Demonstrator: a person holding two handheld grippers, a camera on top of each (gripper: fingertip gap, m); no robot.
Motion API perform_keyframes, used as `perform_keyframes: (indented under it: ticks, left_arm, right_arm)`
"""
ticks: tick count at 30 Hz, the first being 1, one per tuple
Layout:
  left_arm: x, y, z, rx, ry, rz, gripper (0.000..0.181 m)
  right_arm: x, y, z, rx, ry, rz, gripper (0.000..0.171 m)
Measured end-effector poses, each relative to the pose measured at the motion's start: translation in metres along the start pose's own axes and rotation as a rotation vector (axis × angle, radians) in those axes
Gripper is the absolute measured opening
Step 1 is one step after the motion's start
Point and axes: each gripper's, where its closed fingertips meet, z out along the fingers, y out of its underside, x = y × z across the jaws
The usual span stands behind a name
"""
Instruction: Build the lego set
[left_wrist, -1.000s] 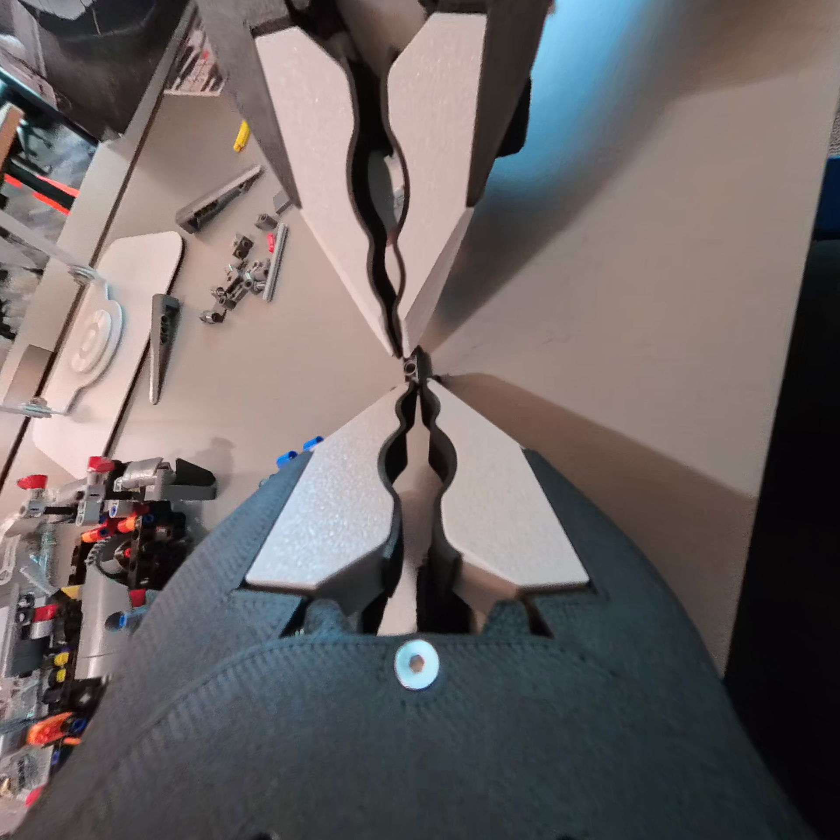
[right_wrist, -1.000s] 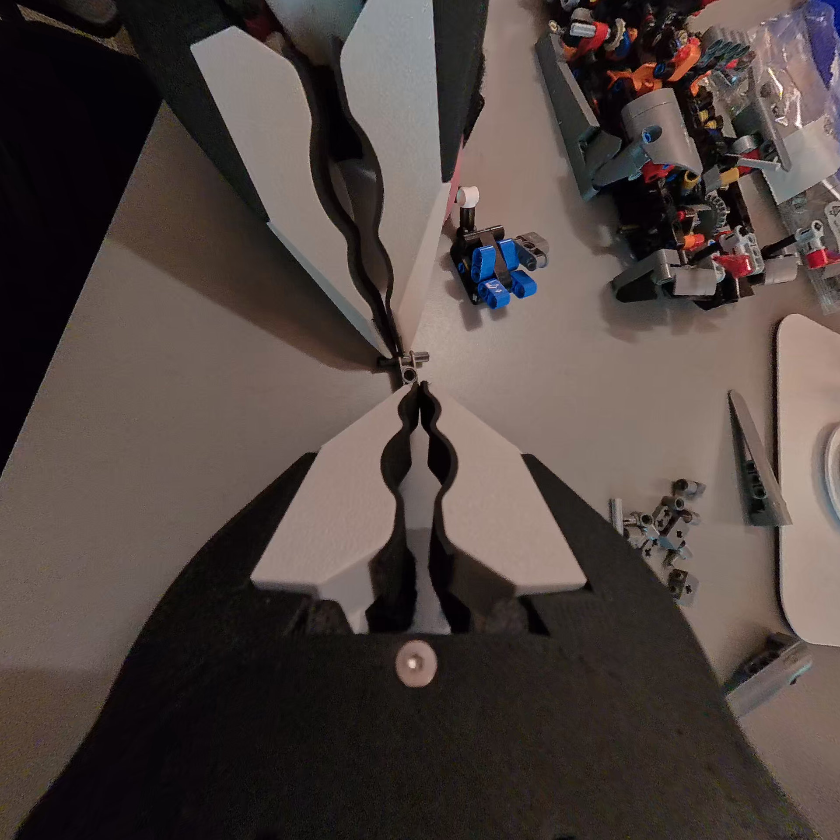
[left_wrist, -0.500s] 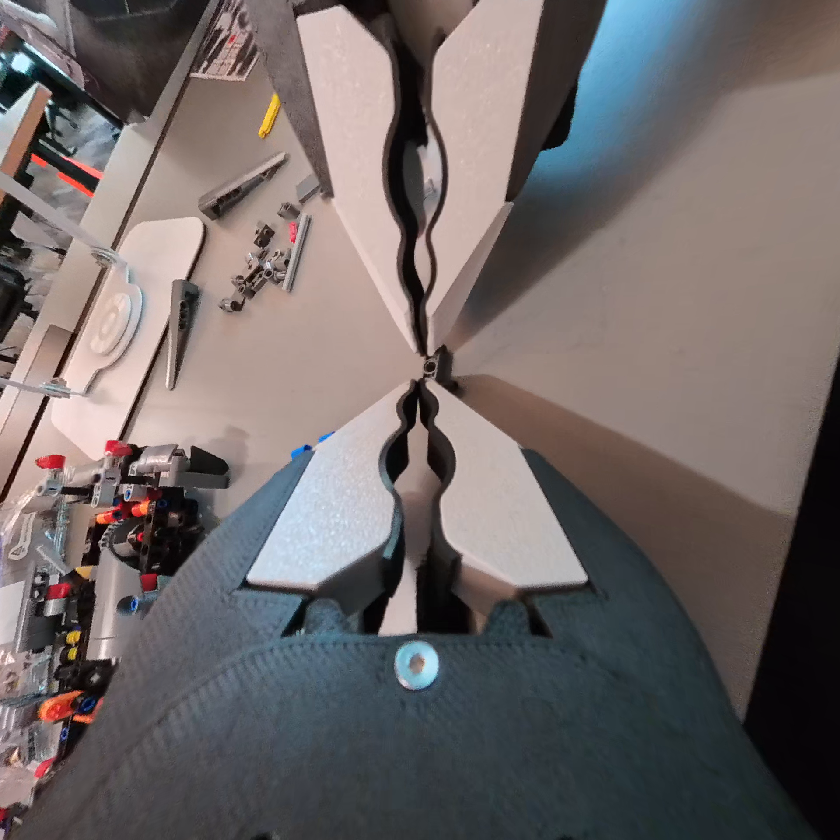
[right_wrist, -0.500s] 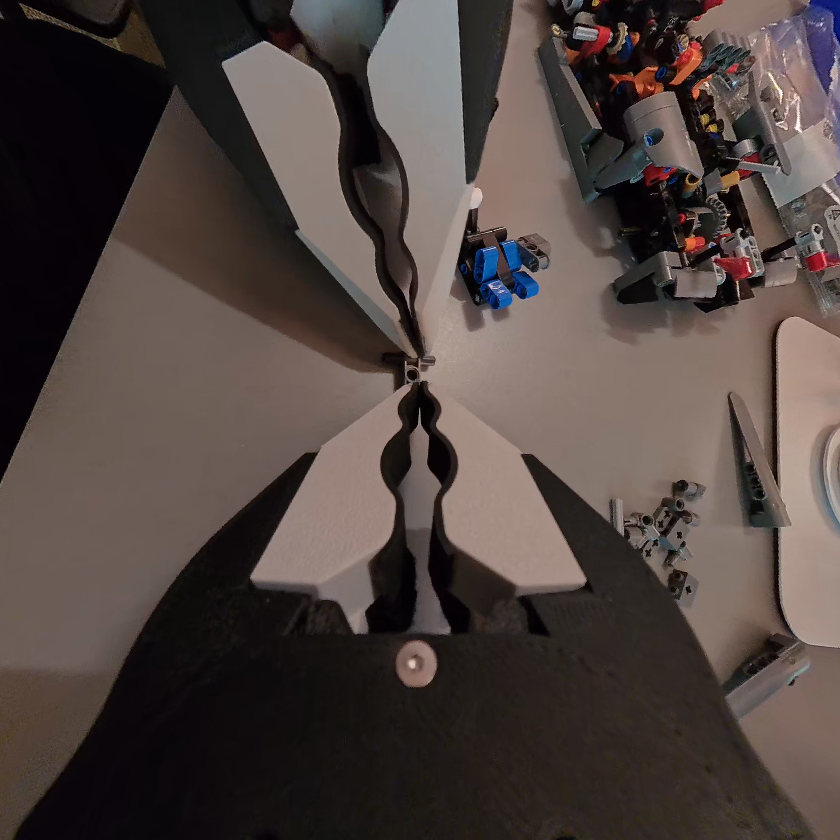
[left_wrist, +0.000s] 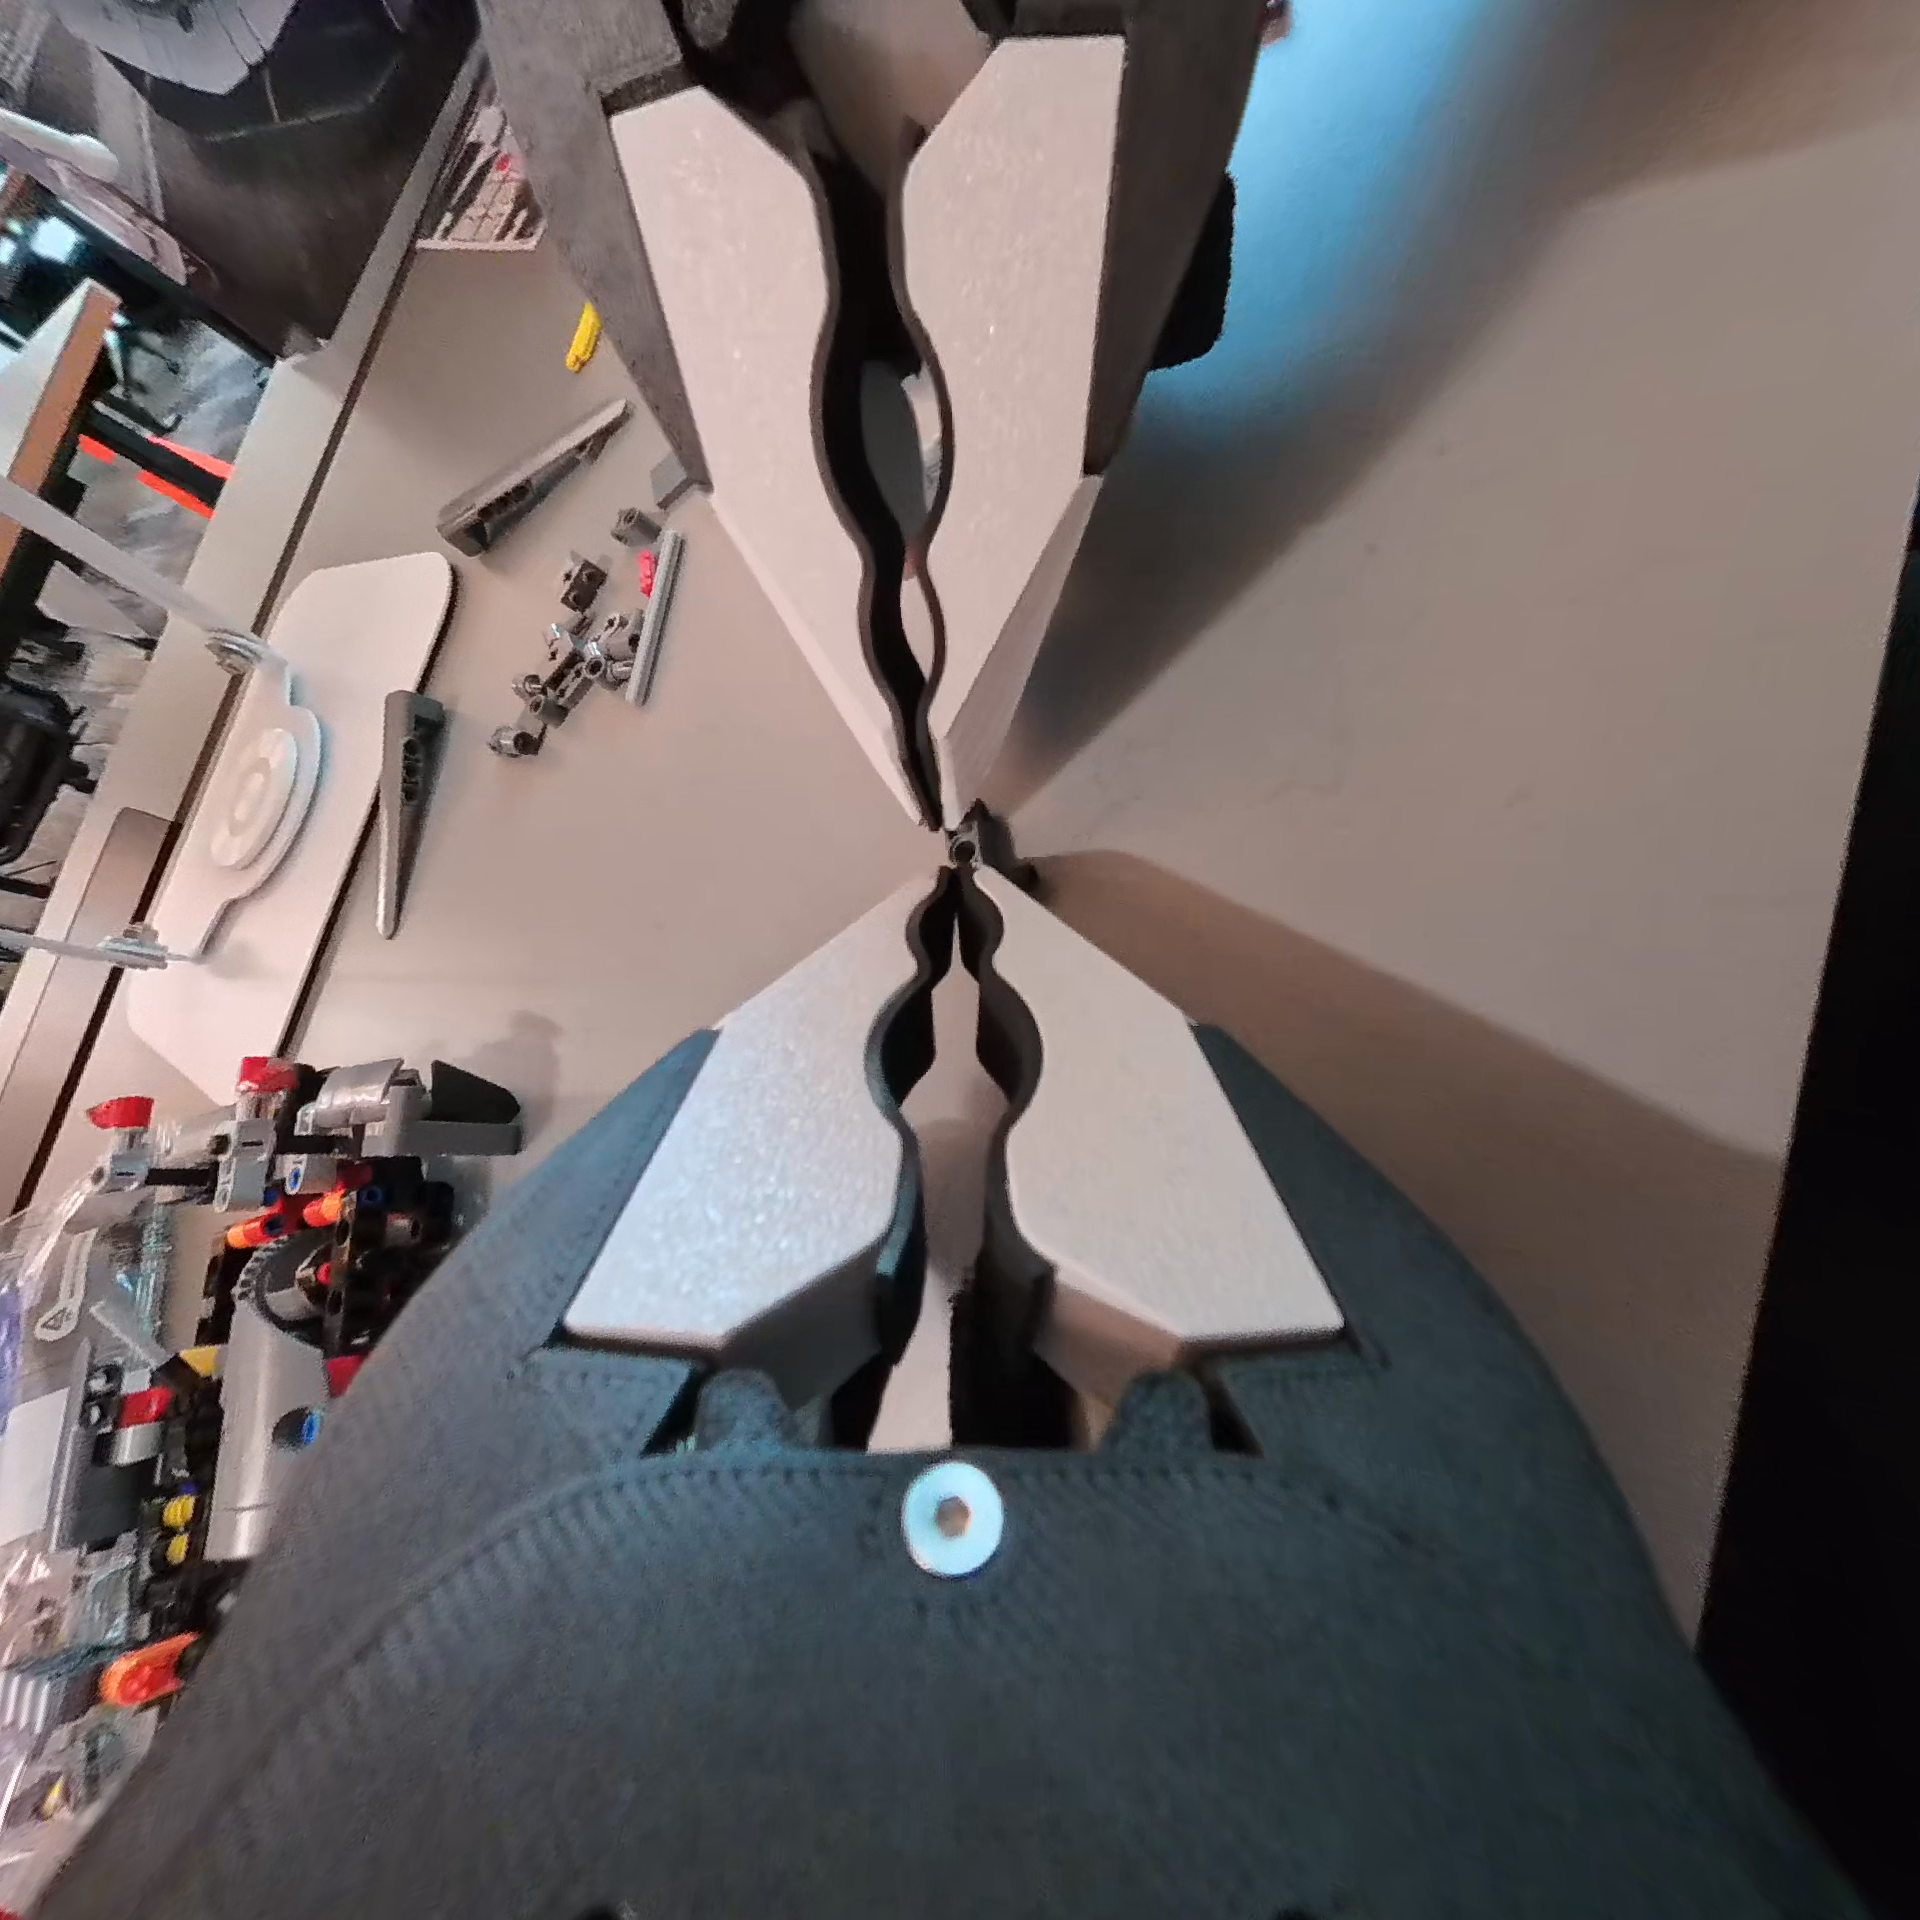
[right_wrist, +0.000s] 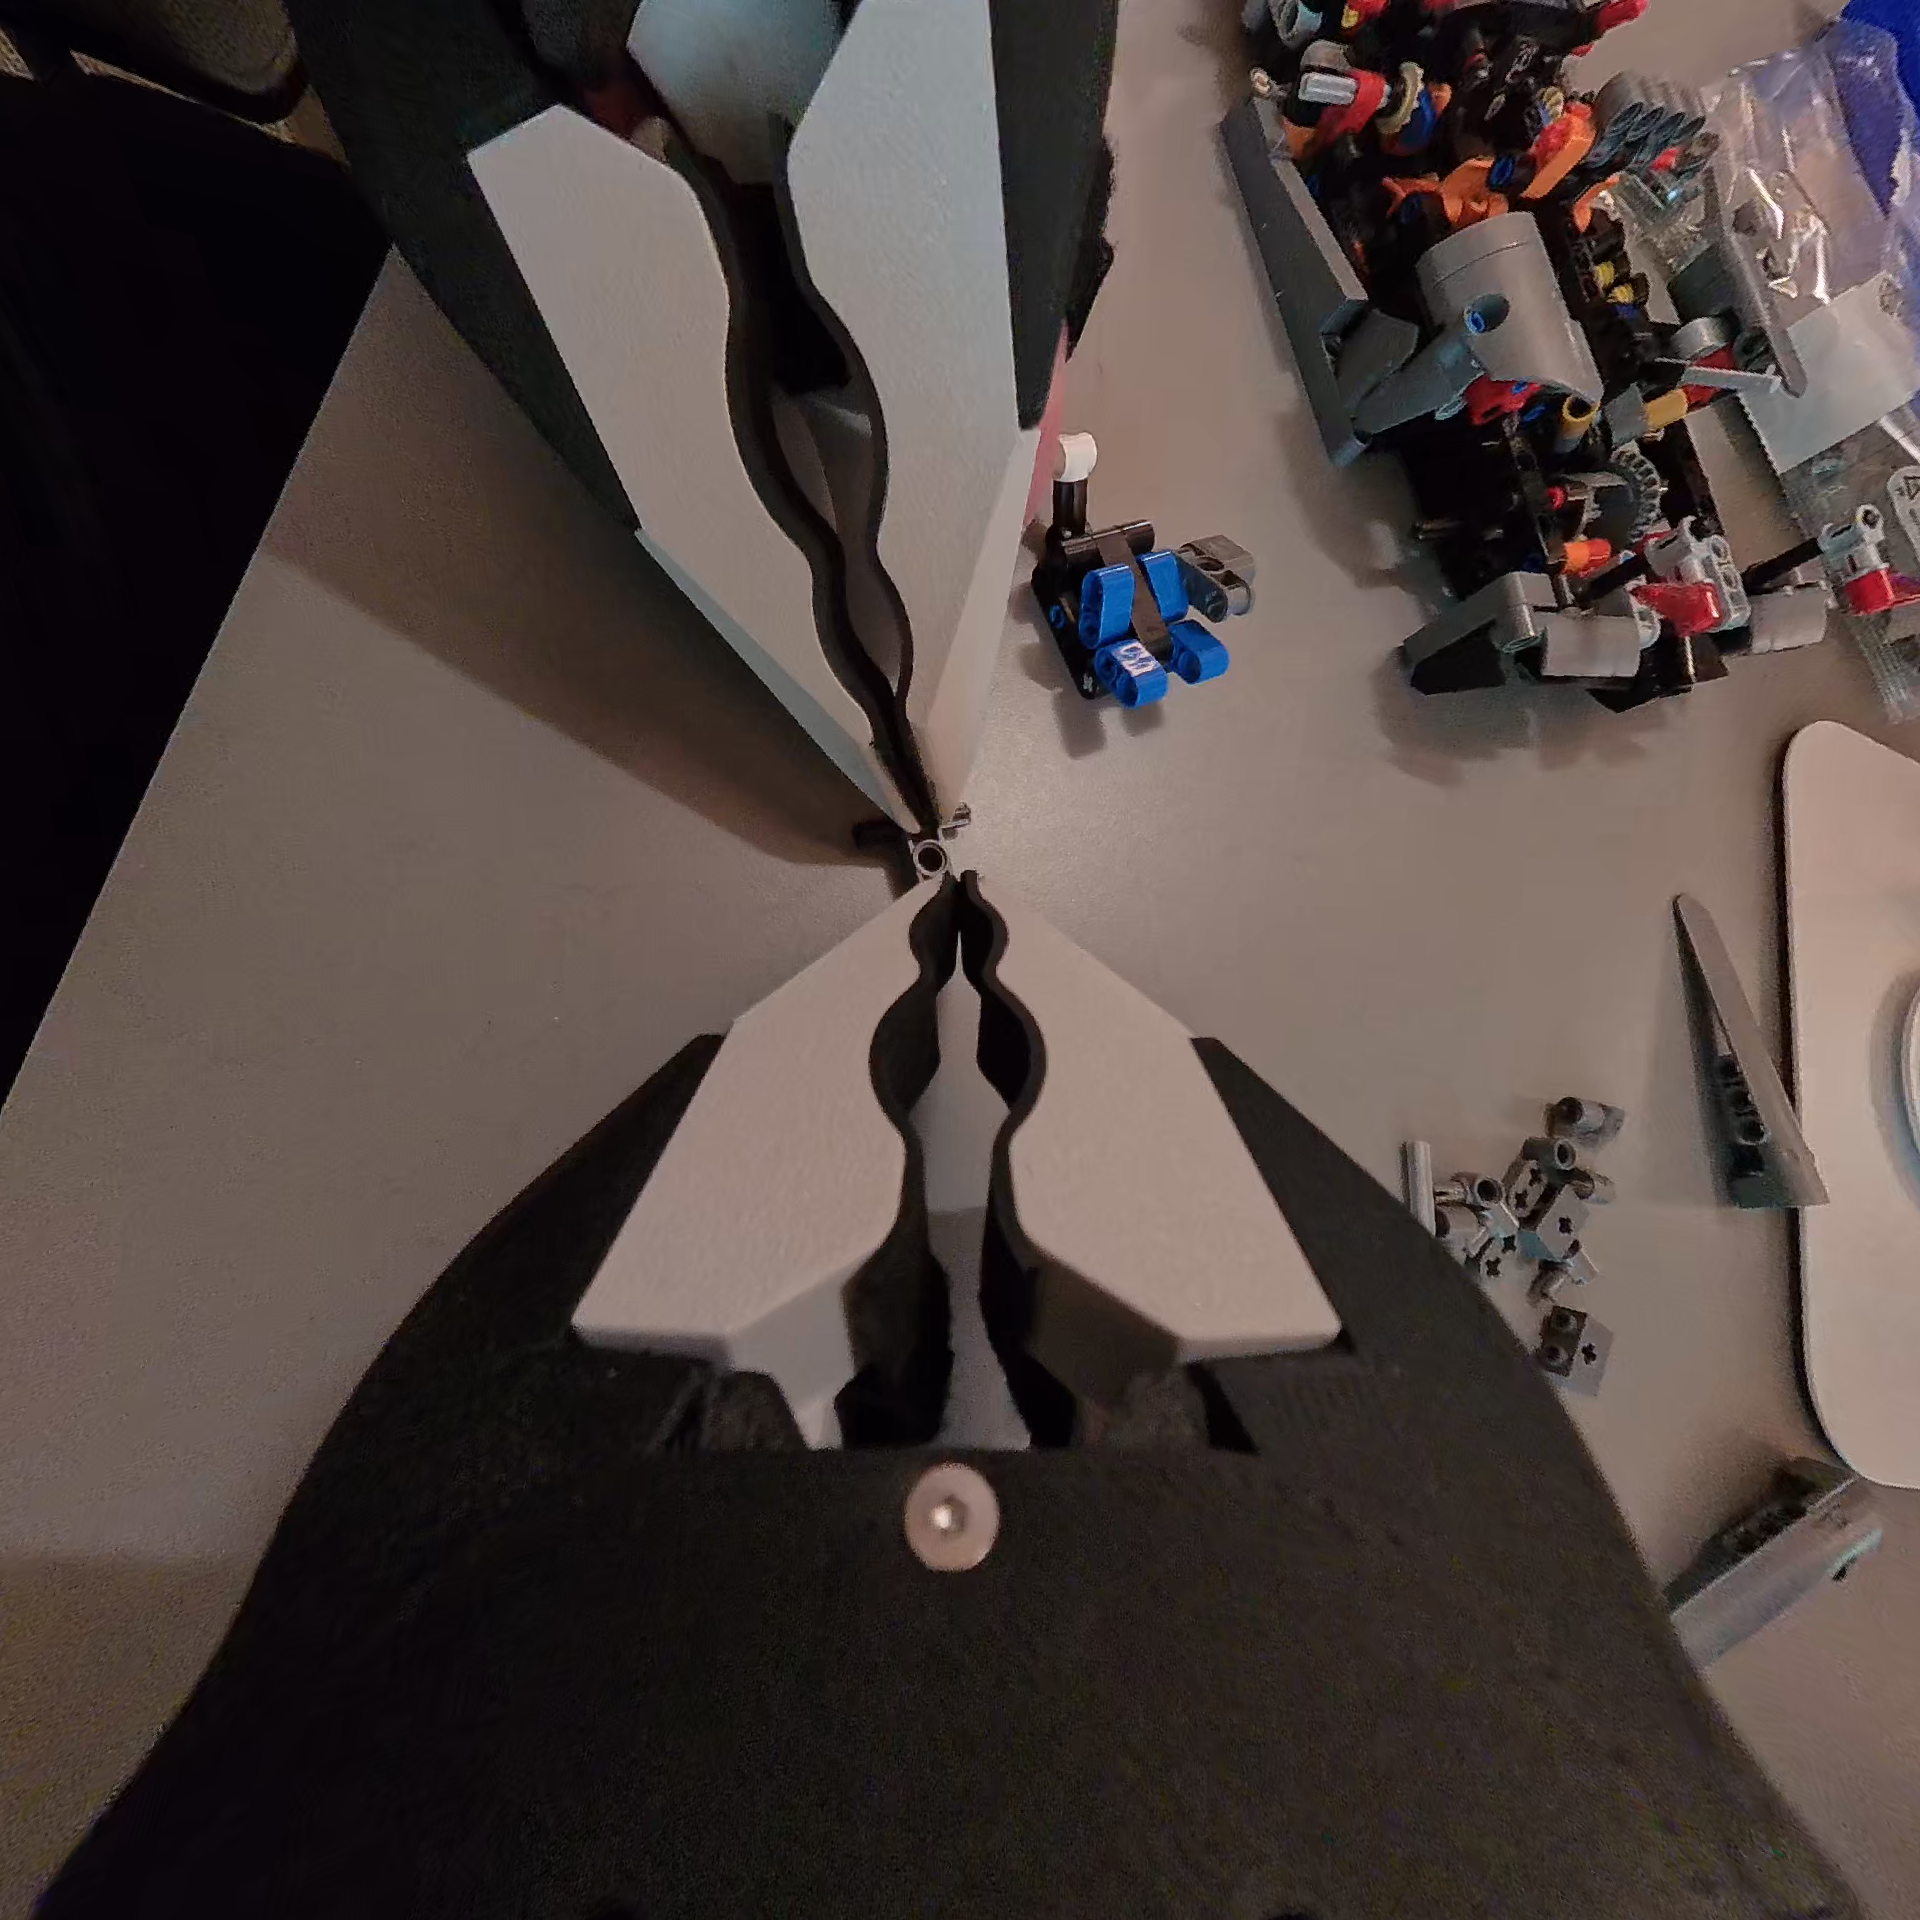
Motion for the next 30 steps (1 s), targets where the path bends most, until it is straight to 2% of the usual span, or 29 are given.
perform_keyframes:
  ticks: [1, 12, 15, 21, 27, 30]
  left_arm:
    - [0.001, 0.000, 0.000, 0.001, 0.007, -0.002, 0.000]
    - [0.000, 0.000, 0.002, -0.004, -0.010, 0.010, 0.000]
    - [0.000, 0.000, 0.001, -0.005, -0.009, 0.010, 0.000]
    - [0.000, 0.000, 0.001, -0.004, -0.014, 0.016, 0.000]
    - [0.000, 0.000, 0.000, 0.001, -0.017, 0.026, 0.000]
    - [-0.005, -0.007, -0.007, 0.059, -0.045, 0.009, 0.006]
  right_arm:
    - [0.000, 0.000, 0.000, 0.002, -0.001, 0.002, 0.000]
    - [-0.003, 0.001, -0.003, 0.023, -0.036, 0.027, 0.000]
    - [0.000, 0.009, -0.005, -0.020, -0.026, 0.012, 0.000]
    - [-0.005, 0.001, -0.004, 0.022, -0.059, 0.033, 0.011]
    - [-0.006, 0.002, 0.003, 0.000, -0.062, 0.029, 0.006]
    - [-0.005, 0.002, 0.003, -0.002, -0.063, 0.041, 0.006]
